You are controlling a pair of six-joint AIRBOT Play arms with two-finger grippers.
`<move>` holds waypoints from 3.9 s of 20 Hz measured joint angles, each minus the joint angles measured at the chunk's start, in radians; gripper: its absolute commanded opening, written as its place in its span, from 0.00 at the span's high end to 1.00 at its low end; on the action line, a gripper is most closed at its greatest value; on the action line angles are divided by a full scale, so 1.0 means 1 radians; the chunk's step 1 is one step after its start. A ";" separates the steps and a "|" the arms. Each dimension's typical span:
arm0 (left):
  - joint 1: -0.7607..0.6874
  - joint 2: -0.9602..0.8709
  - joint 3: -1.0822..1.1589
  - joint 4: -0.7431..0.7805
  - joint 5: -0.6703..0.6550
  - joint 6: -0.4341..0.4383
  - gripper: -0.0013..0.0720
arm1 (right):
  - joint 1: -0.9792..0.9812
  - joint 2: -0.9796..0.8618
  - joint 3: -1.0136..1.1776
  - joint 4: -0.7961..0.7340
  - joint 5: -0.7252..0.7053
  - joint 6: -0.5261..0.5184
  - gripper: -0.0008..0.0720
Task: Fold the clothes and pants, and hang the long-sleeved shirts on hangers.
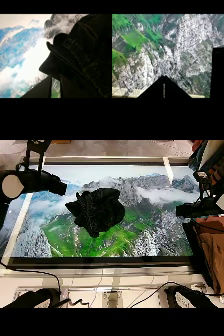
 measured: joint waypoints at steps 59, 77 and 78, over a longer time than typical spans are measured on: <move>0.000 -0.063 0.000 0.000 -0.004 0.000 0.95 | 0.720 -0.519 0.154 0.086 -0.857 -0.551 0.94; -0.015 -0.043 -0.585 -0.592 0.034 -0.078 0.14 | -0.158 -0.229 0.064 0.203 -0.349 -0.106 0.94; -0.017 -0.043 -0.620 -0.611 0.048 -0.081 0.14 | -0.163 -0.232 0.060 0.209 -0.349 -0.105 0.94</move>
